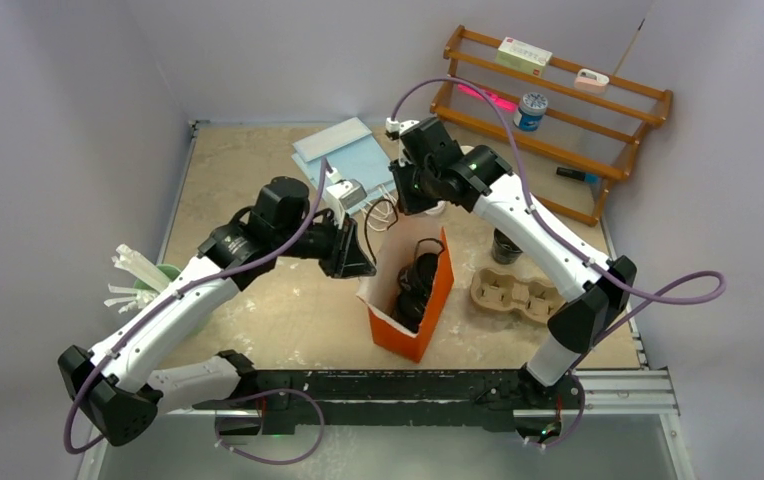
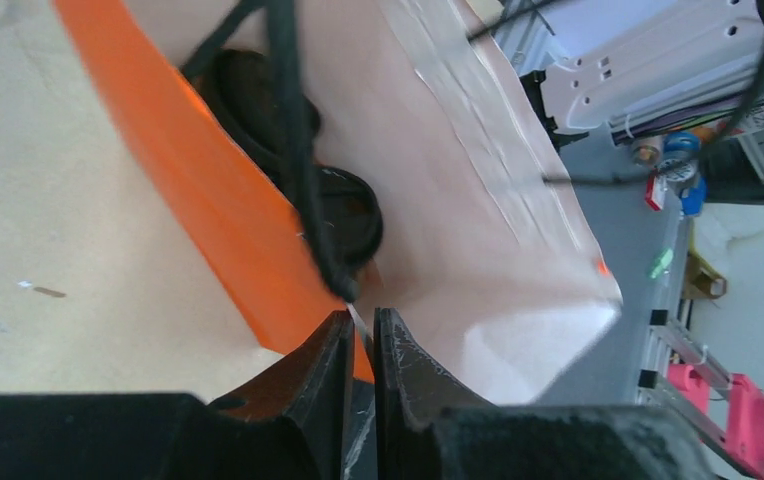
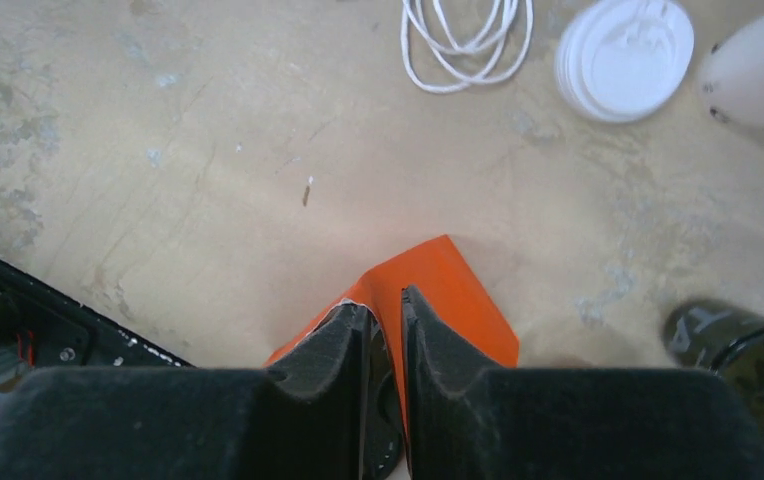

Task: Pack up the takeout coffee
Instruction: Adjust the takeout bag at the center of the board.

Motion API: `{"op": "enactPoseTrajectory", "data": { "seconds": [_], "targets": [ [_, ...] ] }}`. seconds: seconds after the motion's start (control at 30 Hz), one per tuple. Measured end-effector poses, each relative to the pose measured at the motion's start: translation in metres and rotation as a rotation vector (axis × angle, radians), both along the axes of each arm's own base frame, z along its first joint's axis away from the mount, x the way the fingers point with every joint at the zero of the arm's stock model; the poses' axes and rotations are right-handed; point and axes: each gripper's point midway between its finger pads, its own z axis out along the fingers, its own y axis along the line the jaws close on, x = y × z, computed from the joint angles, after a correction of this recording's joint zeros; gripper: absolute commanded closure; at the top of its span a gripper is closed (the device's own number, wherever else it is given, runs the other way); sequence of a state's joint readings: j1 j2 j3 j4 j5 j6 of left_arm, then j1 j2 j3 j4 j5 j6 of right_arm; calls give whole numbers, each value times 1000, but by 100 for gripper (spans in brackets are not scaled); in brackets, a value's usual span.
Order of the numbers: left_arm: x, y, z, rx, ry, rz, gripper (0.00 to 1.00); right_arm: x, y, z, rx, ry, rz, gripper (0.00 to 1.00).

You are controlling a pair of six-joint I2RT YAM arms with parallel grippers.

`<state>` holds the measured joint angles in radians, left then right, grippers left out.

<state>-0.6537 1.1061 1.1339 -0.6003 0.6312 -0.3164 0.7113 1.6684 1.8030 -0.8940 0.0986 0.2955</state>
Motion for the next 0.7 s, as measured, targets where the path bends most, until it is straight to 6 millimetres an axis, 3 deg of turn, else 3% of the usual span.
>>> {"op": "enactPoseTrajectory", "data": {
  "seconds": [0.07,0.13,0.27,0.43,0.53,0.7],
  "targets": [
    [-5,-5,0,-10,27,-2,78,3,6,4,16,-28,45,71],
    [-11,-10,-1,-13,50,-14,70,6,12,9,33,-52,84,53],
    [-21,-18,-5,4,70,-41,56,9,17,15,49,-87,118,40],
    [-12,-11,5,55,15,7,43,8,7,31,34,-110,87,16],
    [-2,-5,20,76,-47,58,40,9,-2,55,28,-147,45,12],
    [23,13,44,113,-141,194,34,14,-12,111,65,-228,-32,36]
  ]
}}
